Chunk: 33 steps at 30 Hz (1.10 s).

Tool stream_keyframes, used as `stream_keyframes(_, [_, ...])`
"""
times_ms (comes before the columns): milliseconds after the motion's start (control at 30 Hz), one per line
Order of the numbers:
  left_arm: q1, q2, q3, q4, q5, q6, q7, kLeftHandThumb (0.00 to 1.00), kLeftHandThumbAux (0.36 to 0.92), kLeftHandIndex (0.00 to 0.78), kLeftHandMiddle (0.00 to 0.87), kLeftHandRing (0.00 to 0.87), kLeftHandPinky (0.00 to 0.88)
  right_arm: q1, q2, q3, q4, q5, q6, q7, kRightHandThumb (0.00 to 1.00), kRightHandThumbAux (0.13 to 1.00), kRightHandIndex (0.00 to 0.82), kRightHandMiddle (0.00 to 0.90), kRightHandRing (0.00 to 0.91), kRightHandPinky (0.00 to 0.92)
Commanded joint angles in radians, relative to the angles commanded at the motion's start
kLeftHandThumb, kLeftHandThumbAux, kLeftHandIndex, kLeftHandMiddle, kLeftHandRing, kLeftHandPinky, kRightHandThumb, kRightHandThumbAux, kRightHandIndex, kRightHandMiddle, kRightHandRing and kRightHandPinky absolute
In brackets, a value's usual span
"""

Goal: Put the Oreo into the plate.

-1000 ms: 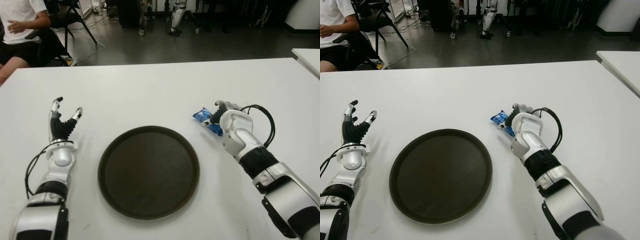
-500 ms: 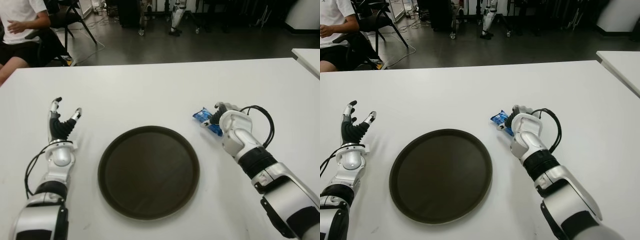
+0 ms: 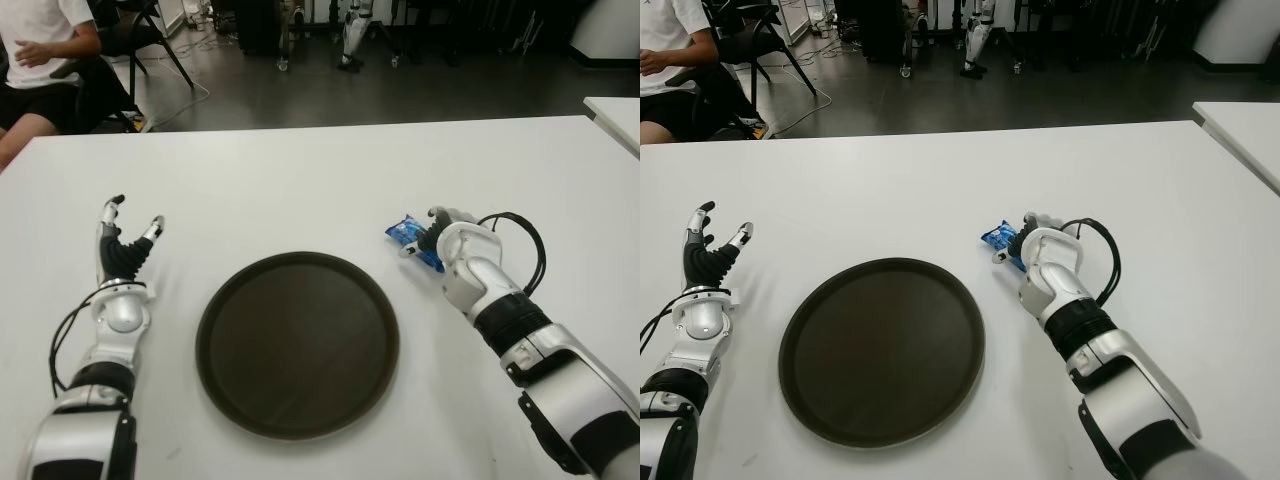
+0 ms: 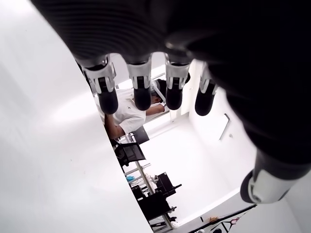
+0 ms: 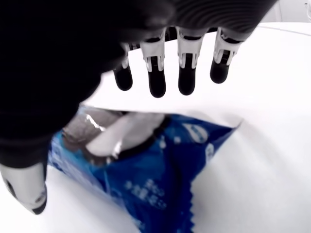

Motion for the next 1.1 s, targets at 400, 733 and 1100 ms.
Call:
stream_keyframes(400, [-0.004, 0.002, -0.001, 0.007, 0.002, -0.002, -0.004, 0.0, 0.558, 0.0, 0.0, 0.0, 0.0, -0.029, -0.004, 0.02, 0.064, -0.006, -0.052, 0.027, 0.0, 0.614, 0.125, 0.133, 0.08, 0.0])
stream_keyframes(733, [0.0, -0.003, 0.011, 0.006, -0.015, -0.012, -0.02, 0.0, 0.577, 0.0, 0.0, 0.0, 0.0, -0.053, -0.008, 0.019, 0.113, 0.009, -0.112, 0.072, 0.0, 0.62, 0.11, 0.118, 0.062, 0.0])
stream_keyframes(1100, [-0.001, -0.003, 0.012, 0.009, -0.019, -0.005, -0.019, 0.0, 0.591, 0.0, 0.0, 0.0, 0.0, -0.071, 0.003, 0.009, 0.186, 0.019, -0.163, 0.054, 0.0, 0.607, 0.11, 0.114, 0.058, 0.0])
